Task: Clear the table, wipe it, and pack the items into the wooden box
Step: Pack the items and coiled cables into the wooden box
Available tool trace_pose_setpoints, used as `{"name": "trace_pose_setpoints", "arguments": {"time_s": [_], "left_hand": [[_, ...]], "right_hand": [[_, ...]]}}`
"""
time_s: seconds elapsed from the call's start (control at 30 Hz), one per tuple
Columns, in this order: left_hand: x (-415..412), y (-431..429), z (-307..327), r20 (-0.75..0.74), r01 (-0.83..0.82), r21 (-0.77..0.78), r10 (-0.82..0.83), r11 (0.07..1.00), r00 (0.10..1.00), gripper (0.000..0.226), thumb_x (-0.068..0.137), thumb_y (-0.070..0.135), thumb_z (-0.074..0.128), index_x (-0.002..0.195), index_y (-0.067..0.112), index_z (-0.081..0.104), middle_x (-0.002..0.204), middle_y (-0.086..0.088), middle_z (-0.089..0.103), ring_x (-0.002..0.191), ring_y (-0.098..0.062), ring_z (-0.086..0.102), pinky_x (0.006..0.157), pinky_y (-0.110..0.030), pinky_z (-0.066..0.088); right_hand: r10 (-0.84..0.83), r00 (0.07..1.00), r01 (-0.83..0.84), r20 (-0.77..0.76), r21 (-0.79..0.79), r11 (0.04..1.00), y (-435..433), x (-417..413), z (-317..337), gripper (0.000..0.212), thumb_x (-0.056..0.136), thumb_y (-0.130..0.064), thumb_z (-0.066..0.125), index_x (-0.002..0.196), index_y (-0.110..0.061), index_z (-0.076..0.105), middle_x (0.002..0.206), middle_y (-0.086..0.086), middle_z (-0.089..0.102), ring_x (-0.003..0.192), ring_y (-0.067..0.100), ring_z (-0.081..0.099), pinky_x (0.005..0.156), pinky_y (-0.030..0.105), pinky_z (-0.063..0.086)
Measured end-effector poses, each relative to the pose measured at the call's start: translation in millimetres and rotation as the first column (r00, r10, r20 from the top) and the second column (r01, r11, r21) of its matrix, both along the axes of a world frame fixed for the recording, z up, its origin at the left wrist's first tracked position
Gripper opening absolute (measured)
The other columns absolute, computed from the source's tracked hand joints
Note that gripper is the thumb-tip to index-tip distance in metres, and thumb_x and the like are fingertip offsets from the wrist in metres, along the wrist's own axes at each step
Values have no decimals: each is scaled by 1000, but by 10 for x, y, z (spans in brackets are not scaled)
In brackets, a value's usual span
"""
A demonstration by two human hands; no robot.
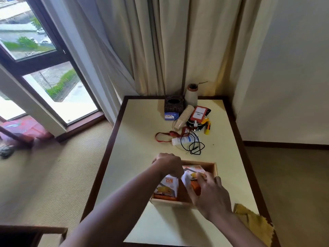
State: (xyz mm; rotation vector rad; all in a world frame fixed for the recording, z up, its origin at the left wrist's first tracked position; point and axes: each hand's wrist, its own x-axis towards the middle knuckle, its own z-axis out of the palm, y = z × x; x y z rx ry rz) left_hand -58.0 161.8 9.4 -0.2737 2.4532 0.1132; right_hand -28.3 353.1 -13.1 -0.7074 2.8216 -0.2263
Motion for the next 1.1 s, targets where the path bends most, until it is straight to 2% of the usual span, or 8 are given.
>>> {"name": "trace_pose_setpoints", "arguments": {"time_s": [0.23, 0.37, 0.5, 0.63, 0.83, 0.9, 0.97, 1.1], "left_hand": [[42, 133, -183, 38, 110, -226, -104, 968, 994, 36, 95, 42, 52, 107, 10, 63, 89, -10, 69, 77, -36, 68, 77, -48, 59], [267, 174, -261, -180, 67, -288, -122, 955, 976, 32, 99, 45, 53, 110, 17, 65, 89, -7, 66, 82, -33, 63, 79, -51, 54], [461, 117, -389, -406, 66, -177, -134, 982, 904, 42, 104, 58, 42, 131, 31, 60, 123, -10, 66, 117, -35, 56, 98, -53, 44], [656, -51, -533, -530, 121, -66, -138, 990, 837, 69, 99, 71, 20, 137, 20, 47, 130, -11, 51, 113, -27, 51, 101, -46, 42], [794, -257, -640, -748, 402, -139, -362, 905, 556, 49, 86, 39, 76, 124, 22, 50, 114, -10, 63, 103, -24, 64, 87, -42, 60], [794, -281, -627, -766, 436, -114, -358, 893, 534, 33, 96, 38, 63, 122, 21, 53, 117, -9, 64, 106, -24, 63, 90, -42, 59], [802, -277, -587, -733, 437, -65, -340, 897, 589, 40, 103, 52, 45, 125, 19, 54, 123, -8, 63, 111, -24, 61, 97, -43, 55], [774, -296, -529, -590, 435, -13, -358, 900, 724, 67, 93, 52, 64, 146, 16, 44, 145, -11, 54, 133, -28, 51, 113, -44, 45]], "right_hand": [[3, 993, -1, 116, -17, 1000, -39, 23, -310, 55, 90, -65, 50, 132, -32, 63, 158, -5, 34, 132, 27, 39, 101, 38, 51], [-30, 980, 37, 197, -30, 999, -38, 26, -361, 60, 87, -67, 58, 126, -22, 68, 163, 1, 25, 140, 31, 34, 113, 42, 42], [-93, 947, 123, 307, -81, 989, -13, 48, -407, 63, 90, -64, 56, 142, -28, 54, 168, 0, 15, 146, 32, 32, 117, 43, 38], [-103, 949, 170, 299, -206, 964, 5, 22, -445, 61, 82, -58, 67, 136, -32, 54, 155, -6, 33, 134, 22, 45, 106, 36, 49], [-112, 913, 166, 393, -107, 980, -74, -77, -422, 77, 74, -55, 75, 137, -32, 39, 139, 2, 41, 125, 28, 48, 100, 38, 49], [-130, 898, 172, 420, -64, 983, -114, -101, -425, 83, 73, -52, 74, 142, -33, 33, 138, 5, 39, 127, 32, 46, 100, 39, 48], [-148, 891, 184, 428, -44, 982, -143, -116, -427, 83, 76, -51, 71, 145, -32, 30, 138, 6, 39, 129, 34, 46, 101, 40, 46], [-163, 890, 226, 425, -101, 969, -141, -142, -463, 62, 85, -39, 63, 140, -30, 36, 133, 8, 45, 123, 36, 53, 97, 41, 49]]}}
